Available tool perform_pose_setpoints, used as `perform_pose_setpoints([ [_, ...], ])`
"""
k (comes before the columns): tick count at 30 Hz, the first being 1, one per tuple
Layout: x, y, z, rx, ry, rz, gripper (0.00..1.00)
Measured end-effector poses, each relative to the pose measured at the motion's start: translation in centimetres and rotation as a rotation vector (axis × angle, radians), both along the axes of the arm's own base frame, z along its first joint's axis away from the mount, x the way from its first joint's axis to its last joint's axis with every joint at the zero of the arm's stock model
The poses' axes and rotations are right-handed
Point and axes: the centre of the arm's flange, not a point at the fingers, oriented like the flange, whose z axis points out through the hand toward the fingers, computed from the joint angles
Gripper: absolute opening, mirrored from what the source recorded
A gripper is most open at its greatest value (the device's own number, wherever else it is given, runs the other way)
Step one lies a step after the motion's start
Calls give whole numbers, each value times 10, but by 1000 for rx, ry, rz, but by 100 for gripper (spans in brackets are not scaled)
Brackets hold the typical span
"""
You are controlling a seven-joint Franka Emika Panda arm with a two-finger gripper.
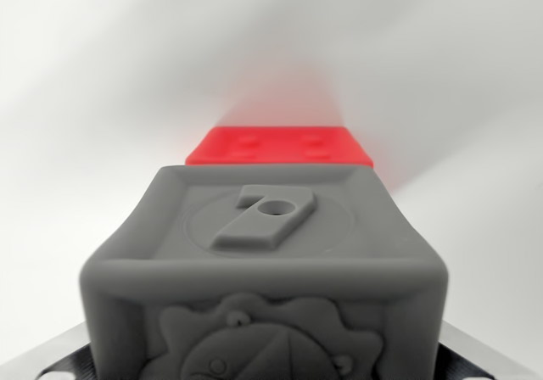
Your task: Destack cube
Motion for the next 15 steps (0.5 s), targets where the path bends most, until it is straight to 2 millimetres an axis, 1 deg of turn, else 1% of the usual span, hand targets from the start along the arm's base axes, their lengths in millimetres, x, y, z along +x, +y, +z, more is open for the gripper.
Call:
perform_pose_setpoints([
  [15, 0, 0, 24, -2, -1, 1, 0],
])
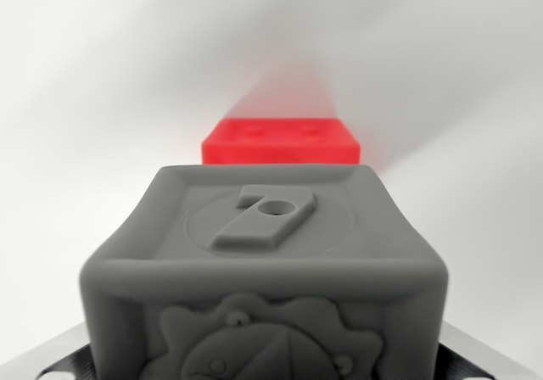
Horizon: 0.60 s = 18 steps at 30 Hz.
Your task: Destack cube
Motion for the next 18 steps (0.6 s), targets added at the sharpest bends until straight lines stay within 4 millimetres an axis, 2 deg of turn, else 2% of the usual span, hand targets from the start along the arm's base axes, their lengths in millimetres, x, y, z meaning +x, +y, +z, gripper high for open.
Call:
perform_pose_setpoints([
  [18, 0, 0, 43, -2, -2, -1, 0],
])
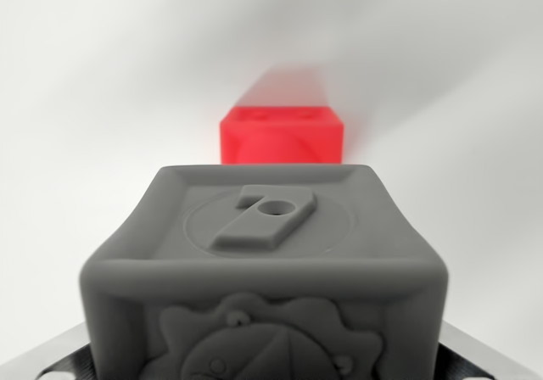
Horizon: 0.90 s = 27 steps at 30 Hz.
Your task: Destack cube
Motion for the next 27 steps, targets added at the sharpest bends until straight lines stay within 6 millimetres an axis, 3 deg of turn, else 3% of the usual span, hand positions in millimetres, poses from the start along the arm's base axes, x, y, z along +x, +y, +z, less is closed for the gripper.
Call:
perform_pose_setpoints([
  [11, 0, -1, 26, 1, -4, 10, 0],
  [27, 10, -23, 13, -1, 7, 75, 0],
])
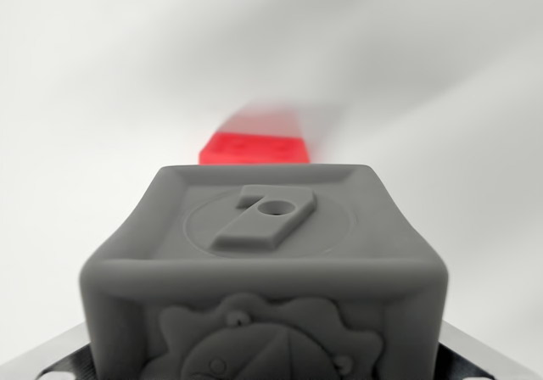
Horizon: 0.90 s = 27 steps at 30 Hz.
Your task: Destack cube
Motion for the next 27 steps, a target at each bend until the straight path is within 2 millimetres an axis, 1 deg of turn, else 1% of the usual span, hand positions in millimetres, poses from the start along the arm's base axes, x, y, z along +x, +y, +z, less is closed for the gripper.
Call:
perform_pose_setpoints([
  [9, 5, -11, -5, 1, 0, 36, 0],
  [27, 19, -39, -18, 3, 2, 126, 0],
])
